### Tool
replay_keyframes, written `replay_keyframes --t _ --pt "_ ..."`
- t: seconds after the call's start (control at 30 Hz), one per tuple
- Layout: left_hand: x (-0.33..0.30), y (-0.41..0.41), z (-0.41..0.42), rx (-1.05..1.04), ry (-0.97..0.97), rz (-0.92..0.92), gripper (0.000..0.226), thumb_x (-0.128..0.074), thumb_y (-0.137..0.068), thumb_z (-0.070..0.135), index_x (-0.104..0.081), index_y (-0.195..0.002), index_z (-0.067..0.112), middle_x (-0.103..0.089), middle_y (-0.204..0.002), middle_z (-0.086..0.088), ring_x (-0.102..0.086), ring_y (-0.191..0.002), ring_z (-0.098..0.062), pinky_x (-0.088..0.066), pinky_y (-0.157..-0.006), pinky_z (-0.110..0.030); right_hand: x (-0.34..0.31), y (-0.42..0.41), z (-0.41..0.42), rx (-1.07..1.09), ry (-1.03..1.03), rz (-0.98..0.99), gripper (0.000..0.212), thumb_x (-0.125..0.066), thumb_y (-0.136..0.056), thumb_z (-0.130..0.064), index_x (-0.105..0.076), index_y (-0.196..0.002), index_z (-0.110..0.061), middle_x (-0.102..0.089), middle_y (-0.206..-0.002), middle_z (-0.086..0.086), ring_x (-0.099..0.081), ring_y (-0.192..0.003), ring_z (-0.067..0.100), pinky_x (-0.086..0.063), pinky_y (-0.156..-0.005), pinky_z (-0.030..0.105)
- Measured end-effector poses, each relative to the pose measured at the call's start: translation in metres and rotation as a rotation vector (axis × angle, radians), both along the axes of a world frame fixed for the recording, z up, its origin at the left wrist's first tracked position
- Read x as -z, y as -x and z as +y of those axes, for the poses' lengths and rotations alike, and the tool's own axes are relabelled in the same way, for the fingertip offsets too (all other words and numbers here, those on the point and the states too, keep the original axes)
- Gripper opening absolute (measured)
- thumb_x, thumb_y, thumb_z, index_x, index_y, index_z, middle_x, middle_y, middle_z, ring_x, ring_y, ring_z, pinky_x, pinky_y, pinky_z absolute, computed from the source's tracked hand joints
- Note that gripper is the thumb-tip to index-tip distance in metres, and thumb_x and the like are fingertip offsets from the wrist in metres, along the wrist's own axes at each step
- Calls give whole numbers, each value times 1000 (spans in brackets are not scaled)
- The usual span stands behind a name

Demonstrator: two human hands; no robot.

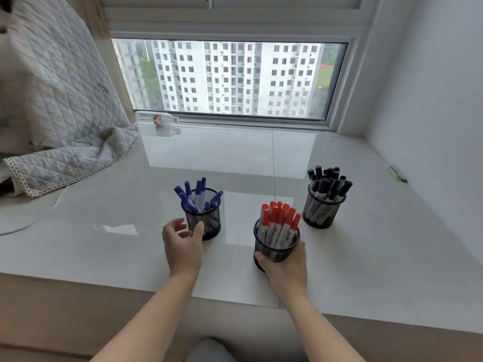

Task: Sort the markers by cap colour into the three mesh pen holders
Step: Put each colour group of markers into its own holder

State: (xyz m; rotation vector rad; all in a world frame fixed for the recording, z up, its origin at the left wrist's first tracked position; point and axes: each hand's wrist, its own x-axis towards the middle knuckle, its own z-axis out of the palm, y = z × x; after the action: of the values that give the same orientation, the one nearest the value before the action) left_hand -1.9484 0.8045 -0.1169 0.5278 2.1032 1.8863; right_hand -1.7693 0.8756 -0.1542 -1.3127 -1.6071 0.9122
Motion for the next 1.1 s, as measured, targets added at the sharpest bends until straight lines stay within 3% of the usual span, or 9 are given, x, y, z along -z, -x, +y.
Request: replay_keyframes --t 0.17,0.33,0.43,0.5,0.6,0.73,0.87,0.97,1.1 --pt "-2 -32 -5 248 82 164 6 -58 -89 20 -54 -93 23 -58 -88 8 -55 -78 -9 -37 -62 -9 -2 -1 -17 -25 35 23 84 -80 -50 -36 -45 -125 -24 -54 -119 -4 -51 -113 18 -48 -93 41" --pt "-15 -49 2 436 122 360 11 -58 -88 29 -55 -98 29 -56 -95 13 -55 -80 2 -41 -61 -6 -12 -8 -22 -87 56 -3 92 -83 -48 -36 -40 -128 -28 -51 -121 -11 -49 -116 12 -46 -96 37" --pt "-25 -52 8 449 115 440 18 -57 -89 30 -58 -106 26 -57 -96 13 -55 -80 6 -41 -63 -5 -18 -23 -22 -148 105 -25 119 -86 -49 -43 -16 -144 -28 -34 -139 -8 -30 -133 12 -31 -109 33" --pt "-30 -52 14 475 137 466 25 -54 -91 29 -59 -114 20 -59 -100 12 -53 -82 7 -39 -66 -8 -23 -33 -21 -181 124 -40 122 -81 -54 -54 -6 -147 -27 -25 -146 -6 -21 -137 12 -24 -112 34" --pt "-37 -53 21 548 197 507 33 -50 -93 33 -56 -121 18 -61 -109 9 -53 -87 3 -39 -73 -15 -39 -42 -12 -172 75 29 100 -60 -65 -69 -19 -145 -23 -32 -140 -7 -30 -132 10 -29 -110 35" --pt "-45 -59 31 613 273 541 44 -50 -91 42 -50 -129 19 -61 -117 5 -56 -98 -8 -47 -85 -28 -66 -39 18 -161 49 -10 48 -54 -88 -43 -46 -129 -20 -53 -118 -5 -52 -109 13 -46 -94 34" --pt "-52 -65 37 595 397 682 41 -60 -84 44 -53 -120 24 -62 -102 12 -58 -85 -8 -50 -77 -28 -81 -33 36 -225 79 -246 33 -58 -84 -46 -60 -105 -21 -60 -88 -9 -58 -86 10 -49 -75 28" --pt "-55 -67 41 558 410 738 30 -58 -86 41 -58 -110 24 -64 -97 11 -61 -84 -9 -51 -75 -28 -86 -29 40 -217 46 -346 25 -60 -81 -44 -61 -79 -19 -59 -68 -9 -55 -64 7 -41 -54 22" --pt "-56 -65 44 544 423 773 23 -58 -85 40 -61 -104 27 -65 -93 11 -58 -85 -8 -51 -75 -27 -88 -26 43 -183 32 -364 18 -59 -81 -35 -58 -73 -19 -57 -66 -7 -55 -64 13 -42 -57 27"
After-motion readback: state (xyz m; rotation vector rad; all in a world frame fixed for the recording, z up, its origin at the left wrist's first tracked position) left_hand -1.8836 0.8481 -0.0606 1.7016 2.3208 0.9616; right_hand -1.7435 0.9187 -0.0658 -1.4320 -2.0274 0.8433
